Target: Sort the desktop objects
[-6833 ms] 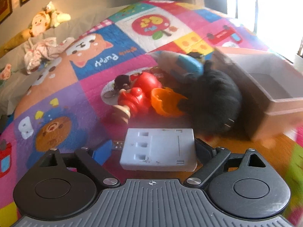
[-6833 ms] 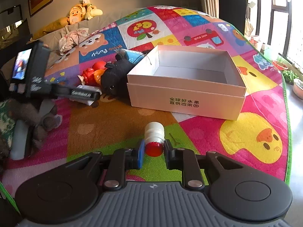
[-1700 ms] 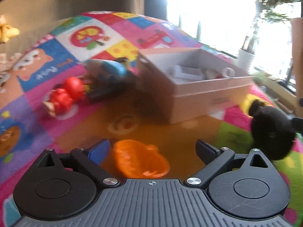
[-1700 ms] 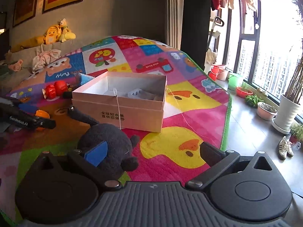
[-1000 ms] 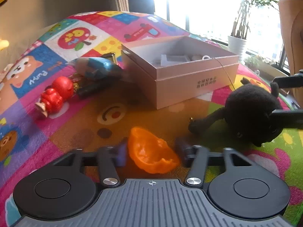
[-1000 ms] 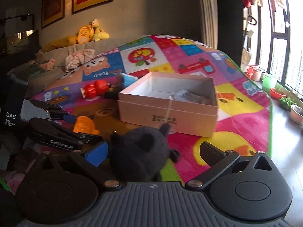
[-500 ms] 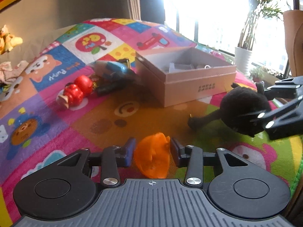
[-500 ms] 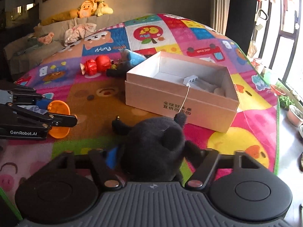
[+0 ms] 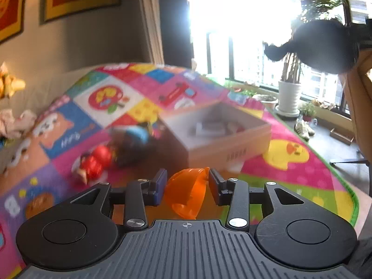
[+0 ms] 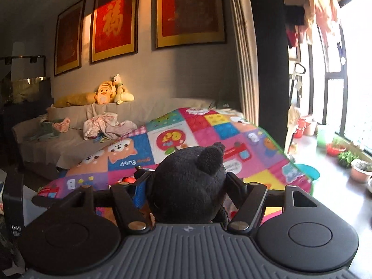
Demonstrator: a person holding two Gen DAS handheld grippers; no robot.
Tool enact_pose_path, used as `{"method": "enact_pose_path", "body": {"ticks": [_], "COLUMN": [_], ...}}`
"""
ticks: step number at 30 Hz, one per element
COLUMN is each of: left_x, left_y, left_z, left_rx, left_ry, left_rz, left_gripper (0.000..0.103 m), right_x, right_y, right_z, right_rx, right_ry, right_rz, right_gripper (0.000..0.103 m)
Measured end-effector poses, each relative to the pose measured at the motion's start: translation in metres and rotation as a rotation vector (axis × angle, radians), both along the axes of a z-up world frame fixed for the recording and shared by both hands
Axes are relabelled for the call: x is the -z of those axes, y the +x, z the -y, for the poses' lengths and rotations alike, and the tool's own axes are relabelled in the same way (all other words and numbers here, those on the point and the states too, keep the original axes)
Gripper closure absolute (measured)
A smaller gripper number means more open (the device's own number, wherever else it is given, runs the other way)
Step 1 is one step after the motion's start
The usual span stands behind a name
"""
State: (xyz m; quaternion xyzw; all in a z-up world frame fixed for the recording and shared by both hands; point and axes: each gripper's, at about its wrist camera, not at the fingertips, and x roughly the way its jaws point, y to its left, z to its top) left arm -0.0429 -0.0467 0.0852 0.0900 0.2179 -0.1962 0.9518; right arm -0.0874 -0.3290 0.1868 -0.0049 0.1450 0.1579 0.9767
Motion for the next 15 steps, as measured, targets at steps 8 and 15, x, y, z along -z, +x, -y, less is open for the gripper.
{"method": "enact_pose_path", "body": {"ticks": [8,15], "left_x": [-0.042,-0.024], "left_y": [0.069,0.119], "left_z": [0.045,0.043], "left_rx": [0.011,-0.048], "left_ry": [0.0,-0.051], "left_rz": [0.157,0.057], "left_gripper": [0.058,0.017], "right_x": [-0.004,0.005], "right_y": [0.022,0.128], "right_z": [0.006,-0.004], "right_rx": [0.006,0.02], "right_ry": [-0.012,0.056], "right_rz": [0.02,-0.025], "right_gripper": [0.035,0.022]}}
